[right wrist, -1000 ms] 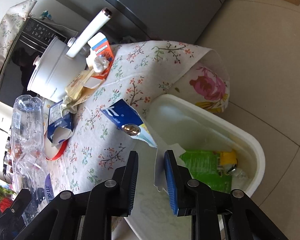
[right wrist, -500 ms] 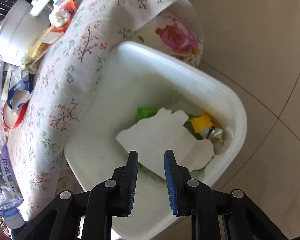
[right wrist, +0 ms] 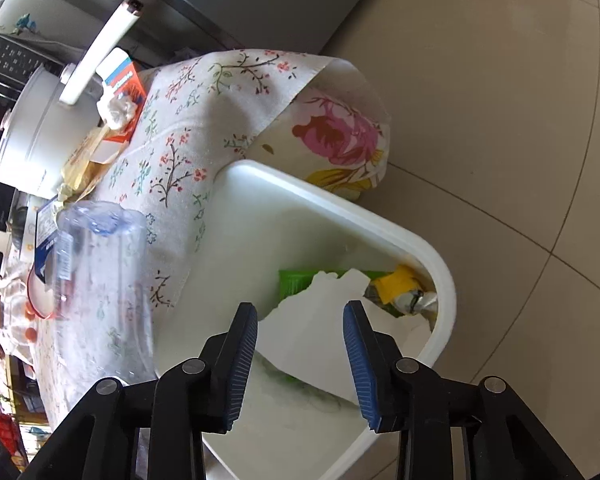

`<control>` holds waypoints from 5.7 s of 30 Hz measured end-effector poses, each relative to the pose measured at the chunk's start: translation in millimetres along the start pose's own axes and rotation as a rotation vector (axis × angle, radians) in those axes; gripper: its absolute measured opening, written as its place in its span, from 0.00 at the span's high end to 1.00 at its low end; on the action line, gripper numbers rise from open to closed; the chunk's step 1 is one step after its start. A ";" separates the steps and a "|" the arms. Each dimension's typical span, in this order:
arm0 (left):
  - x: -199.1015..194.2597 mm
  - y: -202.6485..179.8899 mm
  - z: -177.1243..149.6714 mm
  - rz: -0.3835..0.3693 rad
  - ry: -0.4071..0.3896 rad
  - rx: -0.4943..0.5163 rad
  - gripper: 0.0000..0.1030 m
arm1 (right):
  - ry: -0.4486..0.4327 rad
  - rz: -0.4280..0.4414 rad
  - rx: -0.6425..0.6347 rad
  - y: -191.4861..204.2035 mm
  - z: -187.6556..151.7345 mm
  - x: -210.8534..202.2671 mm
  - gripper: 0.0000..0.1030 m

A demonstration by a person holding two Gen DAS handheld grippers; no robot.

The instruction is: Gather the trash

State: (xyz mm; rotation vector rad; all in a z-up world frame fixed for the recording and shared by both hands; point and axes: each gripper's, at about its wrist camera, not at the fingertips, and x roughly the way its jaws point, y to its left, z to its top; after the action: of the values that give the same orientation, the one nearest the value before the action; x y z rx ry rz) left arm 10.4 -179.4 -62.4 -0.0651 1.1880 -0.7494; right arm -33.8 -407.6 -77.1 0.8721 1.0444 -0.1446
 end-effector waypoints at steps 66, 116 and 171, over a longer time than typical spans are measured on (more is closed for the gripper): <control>-117.9 296.8 96.9 0.134 -0.404 -0.817 0.87 | -0.044 0.152 -0.399 133.0 -24.7 49.6 0.37; -200.3 291.2 68.6 0.082 -0.497 -0.675 0.90 | -0.294 0.068 -1.055 313.3 -77.0 124.3 0.81; -17.1 38.5 48.0 0.102 -0.090 0.000 0.89 | -0.151 -0.135 -0.537 59.6 -65.5 -20.0 0.79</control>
State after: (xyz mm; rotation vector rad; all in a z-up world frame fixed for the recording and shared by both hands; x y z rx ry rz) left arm 67.5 -156.5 -45.5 -0.0377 1.0971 -0.6507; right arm -60.5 -328.5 -41.4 0.3006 0.9357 -0.0373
